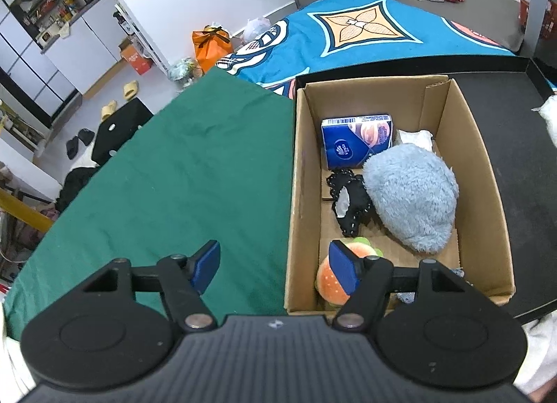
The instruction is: Organize soft objects
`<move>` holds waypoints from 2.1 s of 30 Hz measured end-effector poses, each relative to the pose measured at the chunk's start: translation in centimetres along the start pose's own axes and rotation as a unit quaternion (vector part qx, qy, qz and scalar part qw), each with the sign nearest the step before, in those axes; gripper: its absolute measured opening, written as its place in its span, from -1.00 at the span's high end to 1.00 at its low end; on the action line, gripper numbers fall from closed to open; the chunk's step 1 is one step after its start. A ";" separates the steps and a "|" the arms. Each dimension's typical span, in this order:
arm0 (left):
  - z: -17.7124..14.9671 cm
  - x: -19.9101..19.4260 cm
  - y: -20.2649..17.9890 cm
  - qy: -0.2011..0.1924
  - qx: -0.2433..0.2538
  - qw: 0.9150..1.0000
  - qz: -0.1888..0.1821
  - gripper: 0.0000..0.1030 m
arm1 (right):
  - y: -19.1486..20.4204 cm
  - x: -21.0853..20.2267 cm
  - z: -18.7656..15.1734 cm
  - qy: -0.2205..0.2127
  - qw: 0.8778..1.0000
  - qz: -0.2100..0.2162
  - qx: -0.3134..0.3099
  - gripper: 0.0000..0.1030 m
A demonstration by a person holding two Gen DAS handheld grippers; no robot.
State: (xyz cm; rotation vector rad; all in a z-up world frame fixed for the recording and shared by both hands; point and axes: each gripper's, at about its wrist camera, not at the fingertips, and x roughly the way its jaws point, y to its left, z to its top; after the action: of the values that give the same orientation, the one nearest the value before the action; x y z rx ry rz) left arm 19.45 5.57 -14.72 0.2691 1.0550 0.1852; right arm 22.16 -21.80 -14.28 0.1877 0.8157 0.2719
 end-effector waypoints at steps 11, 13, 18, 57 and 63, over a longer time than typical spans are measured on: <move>-1.0 0.5 0.6 -0.007 -0.013 1.000 -0.027 0.18 | 4.7 -0.6 0.7 0.001 0.999 0.024 -0.036 0.52; -1.2 0.7 0.6 -0.005 -0.010 0.999 -0.031 0.27 | 5.5 -0.6 0.8 0.005 0.999 0.030 -0.034 0.52; -1.3 1.0 1.0 -0.001 -0.020 0.999 -0.048 0.52 | 7.7 -0.7 1.3 0.013 0.998 0.047 -0.036 0.52; -1.7 1.8 3.4 0.013 -0.064 0.989 -0.130 0.85 | 10.7 -2.4 -0.1 0.023 0.998 0.003 -0.050 -0.12; -1.4 0.9 3.1 0.015 -0.057 0.992 -0.116 0.78 | 9.8 -3.7 0.2 0.014 0.999 0.004 -0.040 -0.42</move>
State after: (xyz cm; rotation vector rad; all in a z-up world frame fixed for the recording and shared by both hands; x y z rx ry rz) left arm 18.60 8.93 -15.19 0.0394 1.0920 0.0400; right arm 18.26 -13.63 -9.01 0.1126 0.8315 0.3144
